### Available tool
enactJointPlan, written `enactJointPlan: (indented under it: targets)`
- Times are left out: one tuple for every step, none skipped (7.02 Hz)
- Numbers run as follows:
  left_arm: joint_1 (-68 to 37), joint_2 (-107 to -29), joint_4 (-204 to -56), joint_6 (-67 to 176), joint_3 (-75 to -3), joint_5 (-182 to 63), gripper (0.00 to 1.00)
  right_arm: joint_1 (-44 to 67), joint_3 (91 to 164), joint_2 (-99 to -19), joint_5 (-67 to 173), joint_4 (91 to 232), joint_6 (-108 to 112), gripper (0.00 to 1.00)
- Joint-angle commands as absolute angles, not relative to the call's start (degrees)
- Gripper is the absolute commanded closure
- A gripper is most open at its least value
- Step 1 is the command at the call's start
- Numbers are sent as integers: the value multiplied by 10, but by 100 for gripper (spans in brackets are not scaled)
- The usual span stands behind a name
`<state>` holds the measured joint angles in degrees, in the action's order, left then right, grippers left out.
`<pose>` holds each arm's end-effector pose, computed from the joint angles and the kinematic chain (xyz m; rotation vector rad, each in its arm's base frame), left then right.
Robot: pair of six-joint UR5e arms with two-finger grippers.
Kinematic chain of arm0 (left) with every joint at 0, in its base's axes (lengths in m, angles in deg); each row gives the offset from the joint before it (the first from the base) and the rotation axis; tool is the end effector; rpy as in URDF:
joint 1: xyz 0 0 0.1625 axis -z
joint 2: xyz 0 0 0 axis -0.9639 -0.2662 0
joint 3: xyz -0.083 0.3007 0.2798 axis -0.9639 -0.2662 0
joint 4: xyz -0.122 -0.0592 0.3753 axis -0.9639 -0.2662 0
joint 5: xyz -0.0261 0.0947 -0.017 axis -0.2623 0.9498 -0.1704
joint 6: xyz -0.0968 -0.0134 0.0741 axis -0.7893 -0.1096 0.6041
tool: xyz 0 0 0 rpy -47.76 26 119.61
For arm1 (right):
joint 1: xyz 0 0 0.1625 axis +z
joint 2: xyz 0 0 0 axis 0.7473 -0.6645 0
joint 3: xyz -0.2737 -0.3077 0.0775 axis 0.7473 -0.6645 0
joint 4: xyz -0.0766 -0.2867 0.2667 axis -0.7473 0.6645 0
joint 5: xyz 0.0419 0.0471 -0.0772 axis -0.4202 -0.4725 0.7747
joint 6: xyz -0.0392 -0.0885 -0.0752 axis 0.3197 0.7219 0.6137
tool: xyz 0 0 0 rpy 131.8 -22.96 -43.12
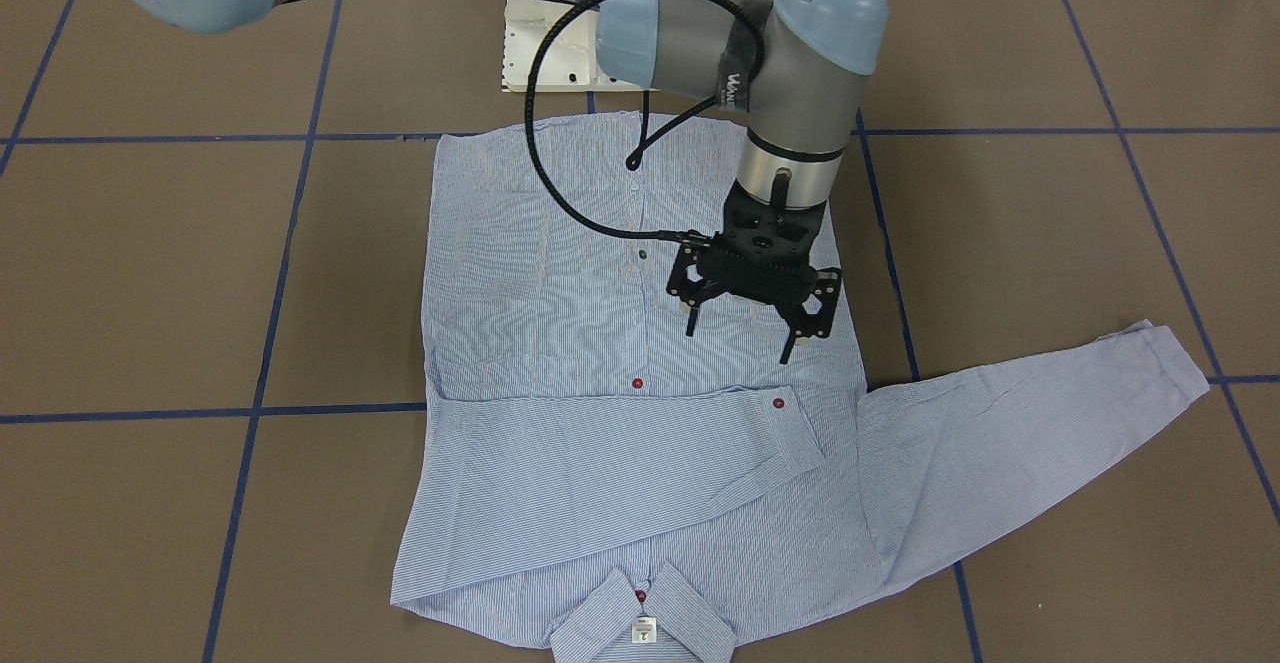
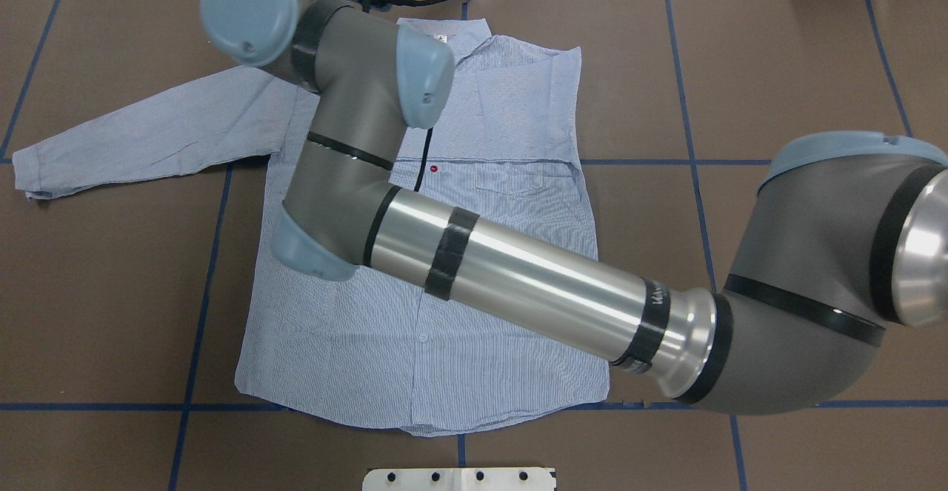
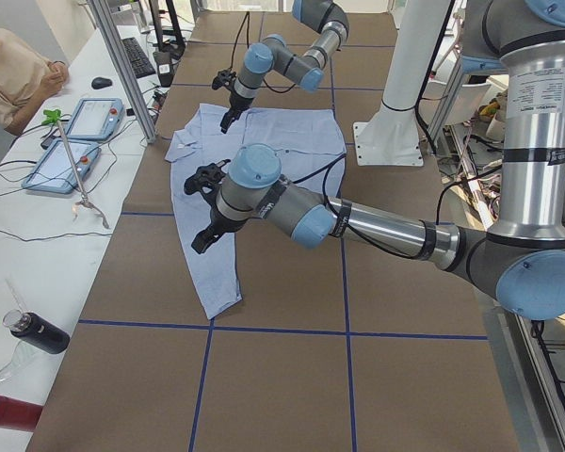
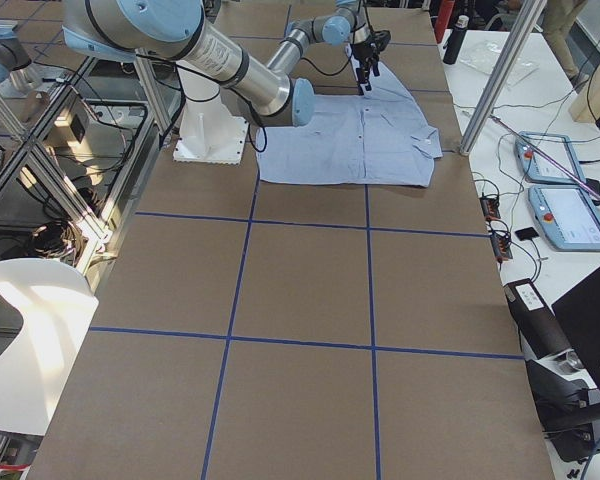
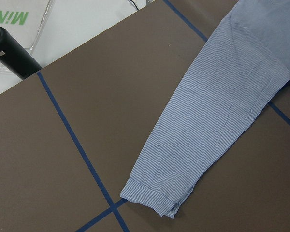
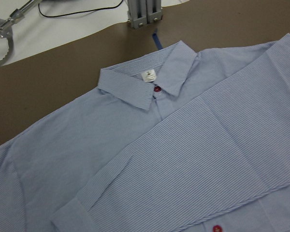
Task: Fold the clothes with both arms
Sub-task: 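Carry the sleeve across the shirt body toward the collar with the right gripper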
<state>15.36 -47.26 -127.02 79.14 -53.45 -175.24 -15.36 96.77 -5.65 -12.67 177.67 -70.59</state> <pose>-0.0423 -0.4877 0.4918 0.6945 0.7427 0.4369 -0.6137 -0.5605 0.0324 0.2404 -0.7155 0.5417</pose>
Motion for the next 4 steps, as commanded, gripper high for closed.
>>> enactJointPlan:
  targets:
    - [143,-477,-1312,790,-528,-1752,0,-67,1135,-195,-227,1808,-594,0]
    - [109,-475,-1318,790,-520,-1752,0,-12,1209,-262,-299,1808,-521,0]
    - [85,-478,-1336,789,-496,-1748,0,31,1291,-343,-351,1807,-444,0]
    - [83,-478,-1403,761,-449,-1745,0,73,1367,-426,-375,1806,-378,0]
